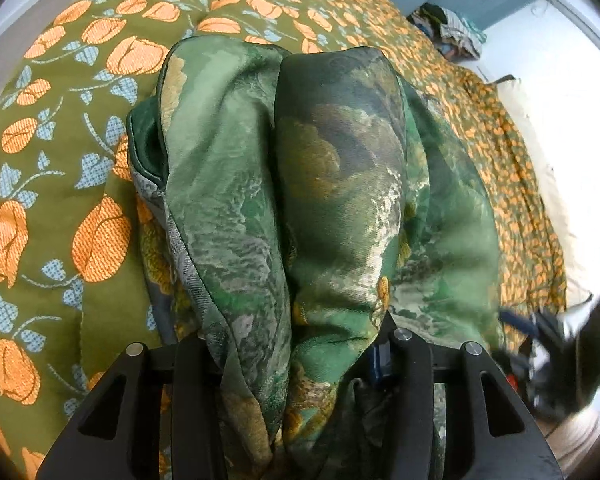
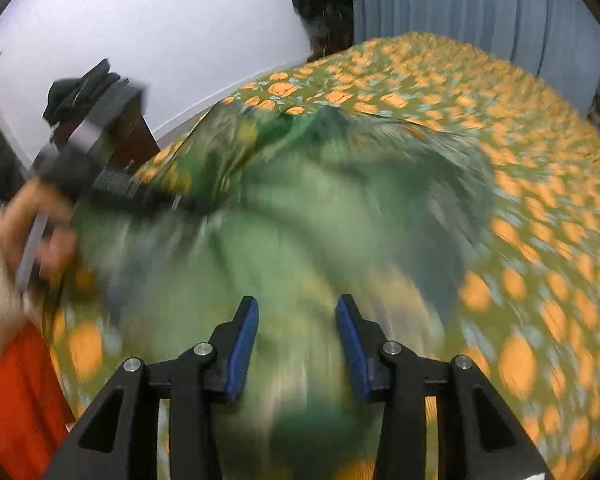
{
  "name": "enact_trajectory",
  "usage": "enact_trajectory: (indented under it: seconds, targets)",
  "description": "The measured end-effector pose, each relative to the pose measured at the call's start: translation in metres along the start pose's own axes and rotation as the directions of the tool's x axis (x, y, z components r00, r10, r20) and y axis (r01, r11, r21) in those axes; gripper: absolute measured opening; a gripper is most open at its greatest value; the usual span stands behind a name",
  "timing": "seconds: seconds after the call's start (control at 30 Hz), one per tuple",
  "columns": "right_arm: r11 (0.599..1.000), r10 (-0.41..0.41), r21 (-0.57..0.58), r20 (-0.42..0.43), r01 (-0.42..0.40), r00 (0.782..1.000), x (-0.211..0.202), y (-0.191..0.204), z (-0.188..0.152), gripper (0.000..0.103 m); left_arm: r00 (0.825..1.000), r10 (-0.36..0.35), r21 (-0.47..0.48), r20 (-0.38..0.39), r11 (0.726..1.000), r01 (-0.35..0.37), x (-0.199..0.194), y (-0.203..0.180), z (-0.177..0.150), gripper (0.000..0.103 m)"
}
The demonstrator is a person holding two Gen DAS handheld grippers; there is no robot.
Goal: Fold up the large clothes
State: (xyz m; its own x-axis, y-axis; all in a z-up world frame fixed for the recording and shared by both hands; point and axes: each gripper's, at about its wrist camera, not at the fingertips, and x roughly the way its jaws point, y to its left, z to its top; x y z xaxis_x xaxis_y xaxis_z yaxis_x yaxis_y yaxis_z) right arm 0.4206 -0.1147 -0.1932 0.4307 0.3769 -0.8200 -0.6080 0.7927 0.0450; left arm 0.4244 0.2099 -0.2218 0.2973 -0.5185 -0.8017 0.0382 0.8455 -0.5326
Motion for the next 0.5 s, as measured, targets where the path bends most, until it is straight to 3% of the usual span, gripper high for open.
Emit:
enact_trajectory:
  seconds: [0.1,0.2,0.37,0.5]
  targets:
    - [0.996,0.008,0.085,0.022,-0.01,1.0,-0.016,-0.004,-0.024,0.043,1.0,-0.008,-0.007,0.002,1.0,0.008,0.002,0.0,-0.001,0.048]
    - [0.989,0.044,0.145,-0.036,-0.038,0.998,0.013,-0.013,-0.03,0.044,1.0,-0.006,-0.013,0.001,1.0,0.006,0.003,0.001,-0.001,0.049]
    - [0.986,0.05,0.161,-0.049,-0.042,0.998,0.043,-0.022,-0.034,0.044,1.0,0.007,-0.025,0.016,1.0,-0.007,0.007,0.0,0.0,0.051]
    - [0.987,0.015,0.158,-0.038,-0.009,0.999,0.042,-0.02,-0.031,0.044,0.999,0.025,-0.041,0.02,0.999,-0.024,0.007,-0.005,0.001,0.052]
